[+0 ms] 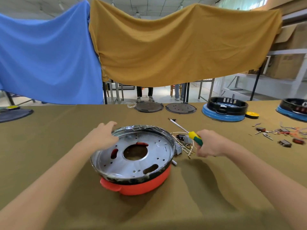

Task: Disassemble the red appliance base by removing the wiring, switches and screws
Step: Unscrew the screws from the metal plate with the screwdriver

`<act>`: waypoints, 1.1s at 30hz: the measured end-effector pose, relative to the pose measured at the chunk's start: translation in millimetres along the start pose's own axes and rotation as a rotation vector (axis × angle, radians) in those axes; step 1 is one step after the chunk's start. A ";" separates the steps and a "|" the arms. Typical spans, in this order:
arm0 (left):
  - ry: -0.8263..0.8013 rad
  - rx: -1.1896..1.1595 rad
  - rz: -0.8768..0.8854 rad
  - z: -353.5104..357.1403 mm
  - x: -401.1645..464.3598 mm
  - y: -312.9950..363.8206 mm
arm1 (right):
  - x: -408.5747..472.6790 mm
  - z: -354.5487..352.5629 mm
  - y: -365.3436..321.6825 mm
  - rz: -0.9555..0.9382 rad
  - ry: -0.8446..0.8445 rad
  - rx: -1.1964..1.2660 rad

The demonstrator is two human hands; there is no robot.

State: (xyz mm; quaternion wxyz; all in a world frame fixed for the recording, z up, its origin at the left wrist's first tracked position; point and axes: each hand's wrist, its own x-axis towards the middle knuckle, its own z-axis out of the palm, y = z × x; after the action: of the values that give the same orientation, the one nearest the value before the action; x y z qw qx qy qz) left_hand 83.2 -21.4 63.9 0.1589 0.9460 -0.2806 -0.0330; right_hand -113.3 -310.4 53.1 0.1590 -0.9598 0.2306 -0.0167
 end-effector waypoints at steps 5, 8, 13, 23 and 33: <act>-0.024 -0.083 -0.008 0.7 5.5 -16.9 | 2.1 11.8 5.9 0.021 -0.038 0.052; -0.013 -0.082 -0.007 0.1 5.5 -23.3 | 3.9 -1.1 8.4 0.006 -0.035 0.088; 0.018 -0.076 -0.094 -12.7 -0.1 -29.8 | 0.2 -17.1 -4.4 -0.015 0.068 0.493; -0.275 -0.336 -0.318 -23.0 -39.2 -31.4 | -1.7 26.5 -69.0 0.025 -0.082 0.856; -0.092 -0.519 -0.326 -13.1 -6.0 -45.9 | 9.2 35.9 -95.4 0.051 0.152 0.826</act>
State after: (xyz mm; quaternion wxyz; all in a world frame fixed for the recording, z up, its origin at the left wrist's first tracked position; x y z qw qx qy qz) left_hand 104.0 21.9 61.5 0.3750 0.9038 -0.1145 -0.1717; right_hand -59.6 -223.4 48.5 0.5132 -0.8055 0.2394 -0.1744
